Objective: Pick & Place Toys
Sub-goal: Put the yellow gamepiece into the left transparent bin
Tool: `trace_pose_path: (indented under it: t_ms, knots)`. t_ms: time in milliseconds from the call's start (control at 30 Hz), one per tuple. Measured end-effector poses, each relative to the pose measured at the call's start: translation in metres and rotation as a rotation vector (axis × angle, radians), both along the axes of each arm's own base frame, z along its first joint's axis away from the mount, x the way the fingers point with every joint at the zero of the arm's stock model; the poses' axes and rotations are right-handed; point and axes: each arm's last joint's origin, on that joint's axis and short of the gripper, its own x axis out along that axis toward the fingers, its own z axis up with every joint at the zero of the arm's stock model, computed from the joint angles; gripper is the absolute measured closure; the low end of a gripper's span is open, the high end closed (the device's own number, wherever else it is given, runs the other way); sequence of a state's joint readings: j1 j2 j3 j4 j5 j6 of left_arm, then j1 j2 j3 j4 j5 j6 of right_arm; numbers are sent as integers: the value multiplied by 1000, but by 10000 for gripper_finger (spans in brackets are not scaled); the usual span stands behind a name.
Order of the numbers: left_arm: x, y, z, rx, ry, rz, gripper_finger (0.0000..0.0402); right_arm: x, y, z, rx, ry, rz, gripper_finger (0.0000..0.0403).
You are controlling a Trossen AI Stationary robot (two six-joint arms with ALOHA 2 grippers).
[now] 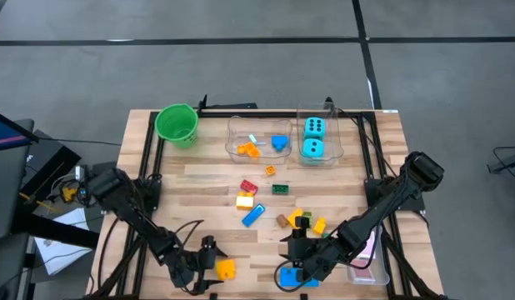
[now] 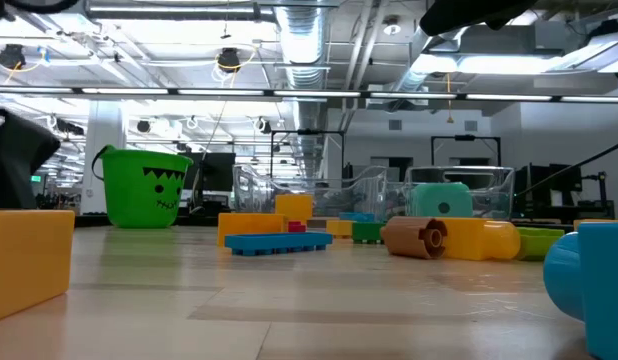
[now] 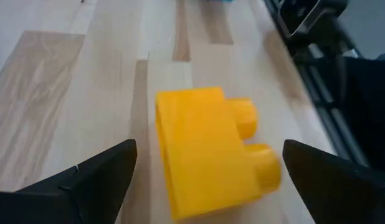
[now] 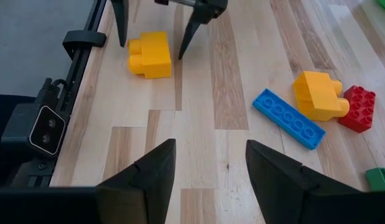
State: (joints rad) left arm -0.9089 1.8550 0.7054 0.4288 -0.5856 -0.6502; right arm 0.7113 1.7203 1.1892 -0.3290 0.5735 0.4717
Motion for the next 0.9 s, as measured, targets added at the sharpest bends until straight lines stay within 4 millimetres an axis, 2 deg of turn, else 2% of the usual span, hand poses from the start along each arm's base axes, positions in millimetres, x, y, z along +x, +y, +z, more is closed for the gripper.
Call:
trace_pose_path:
  t_ms: [167, 433, 633, 900]
  knots:
    - [1, 1, -10, 37, 10, 10, 3, 0, 0, 0, 0, 0, 0, 217]
    - [2, 3, -9, 87, -14, 31, 23, 0, 0, 0, 0, 0, 0, 217]
    - [2, 4, -10, 94, -12, 33, 60, 0, 0, 0, 0, 0, 0, 217]
    - [9, 13, -11, 121, 4, 73, 134, 0, 0, 0, 0, 0, 0, 217]
